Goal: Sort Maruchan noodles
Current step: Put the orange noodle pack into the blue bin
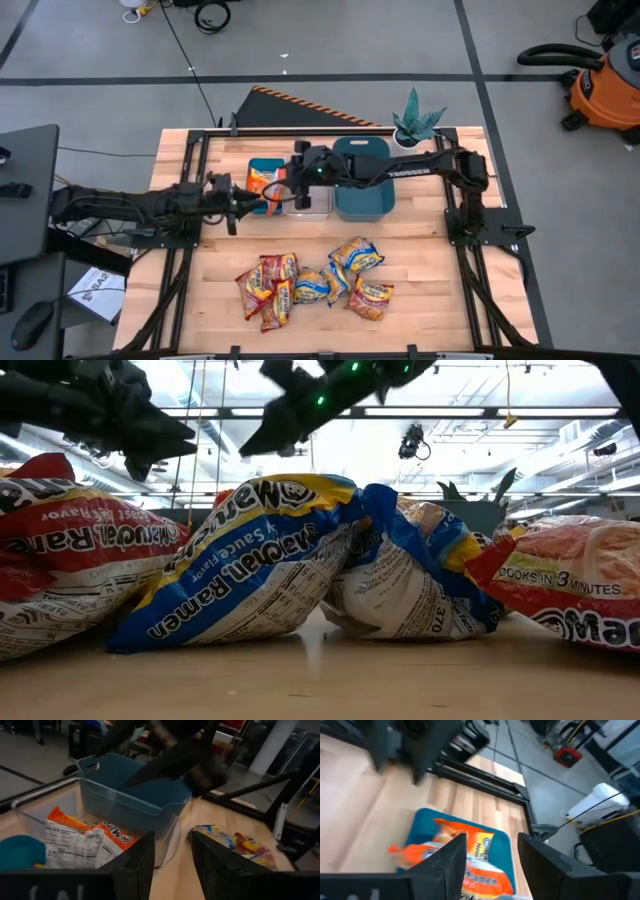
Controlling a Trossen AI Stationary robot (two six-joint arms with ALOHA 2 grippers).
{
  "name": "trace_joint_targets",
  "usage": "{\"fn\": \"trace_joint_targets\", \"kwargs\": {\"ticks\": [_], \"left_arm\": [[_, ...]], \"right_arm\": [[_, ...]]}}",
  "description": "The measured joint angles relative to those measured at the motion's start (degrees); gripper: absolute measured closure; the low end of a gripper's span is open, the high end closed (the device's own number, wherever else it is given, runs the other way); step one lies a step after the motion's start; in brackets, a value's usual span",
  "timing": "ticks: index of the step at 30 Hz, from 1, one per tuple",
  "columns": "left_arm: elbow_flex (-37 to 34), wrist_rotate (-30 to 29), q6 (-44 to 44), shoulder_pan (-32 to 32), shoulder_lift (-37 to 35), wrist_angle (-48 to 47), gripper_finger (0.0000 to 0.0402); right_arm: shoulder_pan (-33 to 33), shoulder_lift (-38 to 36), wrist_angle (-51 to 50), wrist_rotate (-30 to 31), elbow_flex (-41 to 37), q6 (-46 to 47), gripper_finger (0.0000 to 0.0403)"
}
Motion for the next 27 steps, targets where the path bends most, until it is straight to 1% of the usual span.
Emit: {"fn": "trace_joint_targets", "kwargs": {"ticks": [3,6,8,10,13,15,20,24,27], "left_arm": [[0.0,0.0,0.1,1.7,1.7,1.1,0.0267],[1.7,0.2,0.6,4.1,4.0,-0.3,0.0267],[4.2,1.4,0.8,5.9,6.5,-2.3,0.0267],[7.7,2.6,1.5,7.4,9.5,-5.4,0.0267],[12.7,2.6,2.3,8.7,15.0,-10.4,0.0267],[15.4,2.6,3.8,9.1,18.6,-13.0,0.0264],[21.6,2.6,8.9,9.1,26.3,-16.2,0.0236],[26.6,2.6,9.5,9.1,31.9,-21.9,0.0216],[28.2,2.6,10.3,9.1,35.9,-24.9,0.0212]], "right_arm": [[1.0,-2.5,-5.2,1.9,0.0,2.8,0.0221],[2.2,-4.9,-10.6,4.3,0.0,5.7,0.0222],[3.3,-6.3,-14.5,6.8,0.0,7.2,0.0222],[4.6,-7.6,-18.9,10.7,0.0,9.0,0.0222],[6.6,-9.4,-24.3,15.8,0.0,12.5,0.0222],[7.9,-9.8,-27.5,17.4,0.0,15.5,0.0222],[11.1,-9.6,-34.5,21.7,0.0,20.1,0.0222],[13.4,-9.6,-37.8,22.6,0.0,24.9,0.0222],[15.4,-9.6,-39.4,24.2,-0.6,28.9,0.0222]]}}
